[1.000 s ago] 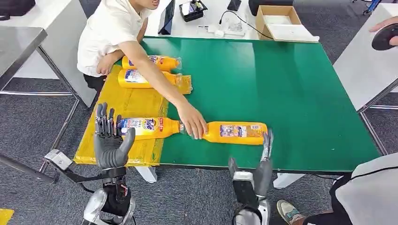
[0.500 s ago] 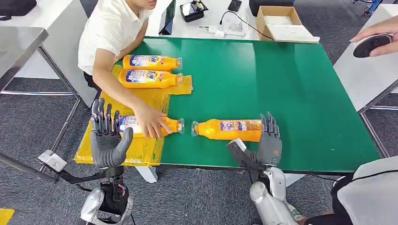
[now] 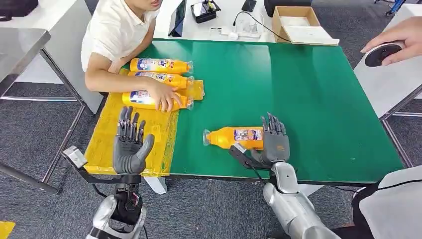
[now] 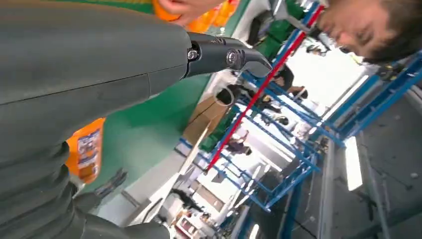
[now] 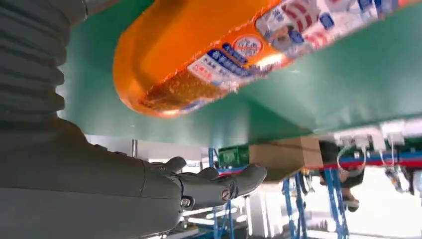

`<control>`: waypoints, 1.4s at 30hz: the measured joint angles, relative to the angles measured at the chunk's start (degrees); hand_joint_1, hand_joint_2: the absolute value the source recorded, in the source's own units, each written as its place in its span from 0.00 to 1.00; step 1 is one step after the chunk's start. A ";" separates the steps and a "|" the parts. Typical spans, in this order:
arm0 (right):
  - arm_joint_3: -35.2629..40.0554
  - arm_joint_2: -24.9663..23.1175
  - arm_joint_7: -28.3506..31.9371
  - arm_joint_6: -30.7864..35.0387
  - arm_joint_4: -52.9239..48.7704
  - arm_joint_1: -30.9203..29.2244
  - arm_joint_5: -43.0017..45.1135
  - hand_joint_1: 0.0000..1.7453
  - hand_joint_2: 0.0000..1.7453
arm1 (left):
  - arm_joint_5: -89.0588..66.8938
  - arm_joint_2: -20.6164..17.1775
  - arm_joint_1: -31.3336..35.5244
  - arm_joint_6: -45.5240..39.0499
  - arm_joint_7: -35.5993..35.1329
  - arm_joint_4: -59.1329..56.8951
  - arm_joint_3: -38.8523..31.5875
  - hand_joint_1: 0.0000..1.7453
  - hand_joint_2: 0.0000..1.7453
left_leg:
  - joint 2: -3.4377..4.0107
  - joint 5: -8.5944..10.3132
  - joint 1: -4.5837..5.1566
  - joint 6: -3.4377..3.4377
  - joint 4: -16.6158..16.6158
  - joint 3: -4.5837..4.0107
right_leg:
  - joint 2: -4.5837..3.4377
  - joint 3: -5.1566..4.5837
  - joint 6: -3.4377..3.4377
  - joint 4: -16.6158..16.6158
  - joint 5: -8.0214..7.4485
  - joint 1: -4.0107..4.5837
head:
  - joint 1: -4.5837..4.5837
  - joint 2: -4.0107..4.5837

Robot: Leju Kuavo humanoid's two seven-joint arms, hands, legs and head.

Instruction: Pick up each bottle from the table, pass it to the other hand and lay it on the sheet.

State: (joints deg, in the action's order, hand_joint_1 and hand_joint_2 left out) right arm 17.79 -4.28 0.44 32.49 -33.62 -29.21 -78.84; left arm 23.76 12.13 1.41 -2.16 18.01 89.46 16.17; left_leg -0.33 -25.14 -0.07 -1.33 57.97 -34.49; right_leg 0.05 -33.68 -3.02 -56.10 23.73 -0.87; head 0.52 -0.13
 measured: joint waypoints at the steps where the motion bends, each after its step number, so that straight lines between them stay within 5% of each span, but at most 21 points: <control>1: 0.27 0.07 -0.33 -1.59 0.44 -0.42 0.38 0.00 1.00 | 0.31 0.02 0.11 0.07 -0.42 -0.20 0.02 0.00 1.00 | 0.00 0.00 0.00 0.00 0.00 0.00 | 0.00 0.00 0.00 0.00 0.00 0.00 | 0.00 0.00; 6: 1.14 0.28 -2.97 -8.68 3.34 -2.59 1.05 0.00 1.00 | 1.62 0.31 0.56 0.48 -2.62 -1.03 0.41 0.00 1.00 | 0.00 0.00 0.00 0.00 0.00 0.00 | 0.00 -0.01 0.00 -0.01 0.00 0.00 | 0.00 0.00; 21: 1.99 0.72 -5.71 -12.25 6.36 -4.94 0.81 0.00 1.00 | 2.36 0.42 0.89 0.68 -4.27 -1.77 0.50 0.00 1.00 | 0.01 0.00 0.00 0.00 0.00 0.01 | -0.01 0.00 0.00 0.00 0.00 0.00 | 0.00 0.00; 22: 1.99 0.74 -6.83 -13.81 6.58 -5.31 0.81 0.21 1.00 | 2.67 0.42 0.89 0.81 -4.89 -1.79 0.52 0.00 1.00 | 0.04 0.00 0.00 0.00 0.00 0.04 | -0.02 0.00 0.00 0.00 0.00 0.00 | 0.00 0.00; 23: 1.99 0.74 -7.95 -15.10 6.75 -5.67 0.85 0.93 1.00 | 2.67 0.42 0.89 0.94 -5.31 -1.81 0.59 0.00 1.00 | 0.04 0.00 0.00 0.00 0.00 0.06 | -0.02 0.02 0.00 0.01 0.00 0.00 | 0.00 0.00; 24: 1.99 0.77 -9.10 -16.32 6.93 -6.07 1.07 1.00 1.00 | 2.65 0.42 0.89 1.09 -5.73 -1.84 0.79 0.00 1.00 | 0.03 0.00 0.00 0.00 0.00 0.08 | -0.01 0.04 0.00 0.01 0.00 0.01 | 0.00 0.00; 31: 1.82 1.73 -8.44 -19.53 7.91 -7.55 4.35 1.00 1.00 | 2.14 0.42 0.98 1.57 -6.95 -2.14 2.47 0.00 1.00 | 0.00 0.01 0.00 -0.01 0.01 0.12 | 0.00 0.09 0.00 0.01 0.00 -0.01 | -0.02 0.00; 42: -4.66 5.18 5.49 -23.66 10.50 -7.33 17.82 1.00 1.00 | 7.04 0.07 3.12 3.59 -8.77 -4.53 5.27 0.00 1.00 | 0.00 -0.04 0.00 0.01 0.03 0.34 | 0.00 0.29 0.01 0.06 0.02 0.00 | 0.00 0.00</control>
State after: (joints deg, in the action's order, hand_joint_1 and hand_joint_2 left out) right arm 13.13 0.90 5.93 8.83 -23.12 -36.54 -61.02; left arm 30.80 12.20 4.53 1.42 9.24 84.93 21.44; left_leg -0.34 -25.17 -0.06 -1.32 57.99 -34.15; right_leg 0.05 -33.39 -3.01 -56.04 23.74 -0.86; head 0.52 -0.13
